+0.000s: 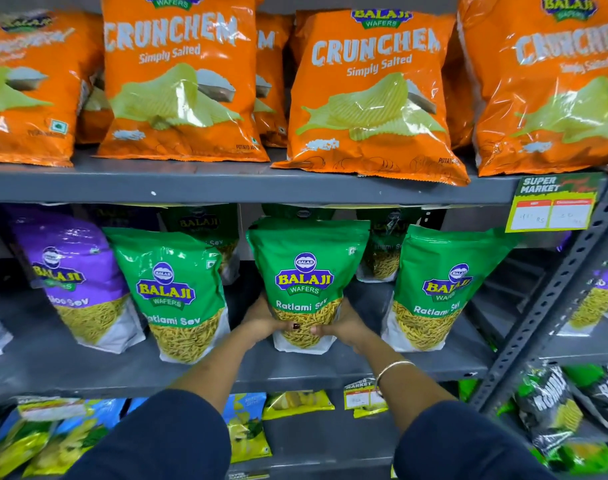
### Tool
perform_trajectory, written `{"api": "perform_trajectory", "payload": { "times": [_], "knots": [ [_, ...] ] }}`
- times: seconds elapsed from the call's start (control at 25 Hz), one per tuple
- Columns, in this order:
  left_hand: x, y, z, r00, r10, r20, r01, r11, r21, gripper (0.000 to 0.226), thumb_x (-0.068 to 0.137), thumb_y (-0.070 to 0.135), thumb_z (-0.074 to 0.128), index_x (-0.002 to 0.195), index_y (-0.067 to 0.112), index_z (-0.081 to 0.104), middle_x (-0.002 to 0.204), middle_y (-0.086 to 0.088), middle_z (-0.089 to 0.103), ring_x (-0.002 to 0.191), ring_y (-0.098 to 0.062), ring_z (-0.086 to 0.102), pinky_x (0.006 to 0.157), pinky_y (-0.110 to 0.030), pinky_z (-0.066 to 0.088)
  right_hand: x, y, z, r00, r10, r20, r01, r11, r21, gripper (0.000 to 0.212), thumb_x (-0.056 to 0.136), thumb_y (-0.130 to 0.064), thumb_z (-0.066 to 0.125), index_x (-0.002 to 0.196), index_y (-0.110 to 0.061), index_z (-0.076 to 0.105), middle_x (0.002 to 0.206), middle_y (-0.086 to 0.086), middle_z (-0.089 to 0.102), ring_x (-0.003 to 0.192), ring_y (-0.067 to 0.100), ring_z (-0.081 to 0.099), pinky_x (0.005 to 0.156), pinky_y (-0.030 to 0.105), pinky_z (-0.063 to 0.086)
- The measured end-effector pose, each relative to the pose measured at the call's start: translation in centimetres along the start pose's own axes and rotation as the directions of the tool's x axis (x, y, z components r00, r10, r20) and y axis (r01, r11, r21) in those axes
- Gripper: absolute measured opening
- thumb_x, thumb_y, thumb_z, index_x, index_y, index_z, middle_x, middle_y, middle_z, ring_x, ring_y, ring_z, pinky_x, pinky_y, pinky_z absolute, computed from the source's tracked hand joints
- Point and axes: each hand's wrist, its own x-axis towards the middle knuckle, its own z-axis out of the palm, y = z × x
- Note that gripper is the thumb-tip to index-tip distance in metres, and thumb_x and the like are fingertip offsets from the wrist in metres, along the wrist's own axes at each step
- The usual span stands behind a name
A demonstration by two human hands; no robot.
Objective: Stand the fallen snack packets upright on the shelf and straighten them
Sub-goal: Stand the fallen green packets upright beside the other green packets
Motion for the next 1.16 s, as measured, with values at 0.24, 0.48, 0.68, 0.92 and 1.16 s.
{"api": "perform_trajectory", "payload": {
  "times": [0.24, 0.48, 0.68, 0.92, 1.16],
  "knots": [
    [-0.8, -1.4, -1.4, 0.999, 0.015, 0.041, -0.014, 1.000, -0.010, 0.099, 0.058, -0.002, 0.083, 0.139, 0.007, 0.027, 0.137, -0.016, 0.052, 0.130, -0.029, 0.046, 0.111, -0.050, 0.036, -1.9, -4.3, 0.1, 0.996, -0.063, 0.057, 0.057, 0.993, 0.101, 0.081, 0.066, -0.014, 0.080, 0.134, -0.010, 0.037, 0.131, 0.007, 0.056, 0.120, 0.023, 0.053, 0.102, 0.039, 0.045],
    [-1.1, -1.5, -1.0, 0.998, -0.005, 0.070, 0.011, 0.997, -0.082, 0.116, 0.051, 0.013, 0.089, 0.143, 0.006, 0.019, 0.140, -0.017, 0.048, 0.132, -0.028, 0.042, 0.112, -0.046, 0.035, -2.8, -12.3, -1.8, 0.961, -0.140, -0.238, 0.198, 0.950, 0.242, 0.039, 0.078, -0.004, 0.068, 0.115, 0.004, 0.060, 0.120, 0.017, 0.065, 0.096, 0.025, 0.065, 0.086, 0.033, 0.051],
    [-0.8, -1.9, 0.0, 0.998, -0.023, 0.063, 0.024, 1.000, -0.018, 0.110, 0.061, 0.003, 0.082, 0.145, 0.012, 0.013, 0.140, -0.013, 0.048, 0.133, -0.028, 0.041, 0.109, -0.038, 0.036, -3.5, -5.9, -2.7, 0.998, 0.037, 0.059, -0.038, 0.999, 0.019, 0.064, 0.075, -0.010, 0.073, 0.130, -0.010, 0.042, 0.133, 0.004, 0.054, 0.122, 0.021, 0.048, 0.100, 0.035, 0.035],
    [-0.7, -1.5, 1.8, 0.998, -0.057, -0.022, 0.058, 0.996, 0.071, 0.099, 0.058, 0.011, 0.084, 0.138, 0.016, 0.027, 0.130, -0.013, 0.059, 0.119, -0.029, 0.056, 0.102, -0.044, 0.046, -2.6, -0.4, -1.6, 0.996, 0.070, -0.055, -0.076, 0.990, -0.120, 0.075, 0.068, -0.014, 0.080, 0.132, -0.014, 0.040, 0.126, 0.006, 0.056, 0.114, 0.022, 0.050, 0.102, 0.041, 0.043],
    [-3.0, -0.9, 1.4, 0.989, -0.150, 0.002, 0.147, 0.973, 0.178, 0.091, 0.065, 0.017, 0.082, 0.135, 0.004, 0.026, 0.131, -0.016, 0.047, 0.120, -0.029, 0.049, 0.095, -0.037, 0.045, -2.1, -2.6, -1.4, 0.734, 0.669, 0.114, -0.346, 0.513, -0.785, 0.056, 0.085, -0.028, 0.062, 0.127, 0.004, 0.044, 0.108, 0.021, 0.071, 0.080, 0.021, 0.071, 0.089, 0.026, 0.055]
  ]
}}
